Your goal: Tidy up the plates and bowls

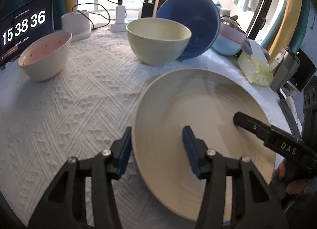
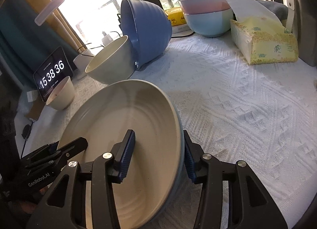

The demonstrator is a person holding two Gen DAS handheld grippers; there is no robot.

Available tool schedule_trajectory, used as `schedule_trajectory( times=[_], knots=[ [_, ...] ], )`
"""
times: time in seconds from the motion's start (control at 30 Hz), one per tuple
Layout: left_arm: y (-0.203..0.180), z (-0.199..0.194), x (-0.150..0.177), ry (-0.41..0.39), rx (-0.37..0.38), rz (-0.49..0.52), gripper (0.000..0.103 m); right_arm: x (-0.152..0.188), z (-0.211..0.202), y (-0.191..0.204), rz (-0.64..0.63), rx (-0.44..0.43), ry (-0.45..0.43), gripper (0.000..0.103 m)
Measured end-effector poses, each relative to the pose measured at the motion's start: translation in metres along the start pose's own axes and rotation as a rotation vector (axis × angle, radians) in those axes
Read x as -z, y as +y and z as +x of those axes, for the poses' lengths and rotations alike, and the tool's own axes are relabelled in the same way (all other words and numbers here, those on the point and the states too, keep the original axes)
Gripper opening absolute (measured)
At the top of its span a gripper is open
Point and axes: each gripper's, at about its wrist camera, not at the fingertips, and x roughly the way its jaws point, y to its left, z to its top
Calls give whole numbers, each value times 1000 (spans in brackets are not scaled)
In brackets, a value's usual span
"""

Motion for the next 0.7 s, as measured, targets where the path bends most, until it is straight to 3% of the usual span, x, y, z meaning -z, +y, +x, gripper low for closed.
schedule_trajectory(
  times=[0.7],
  knots=[
    [3,-12,4,-1,7,11,50,2,-8,5,22,21,-13,48]
  ],
)
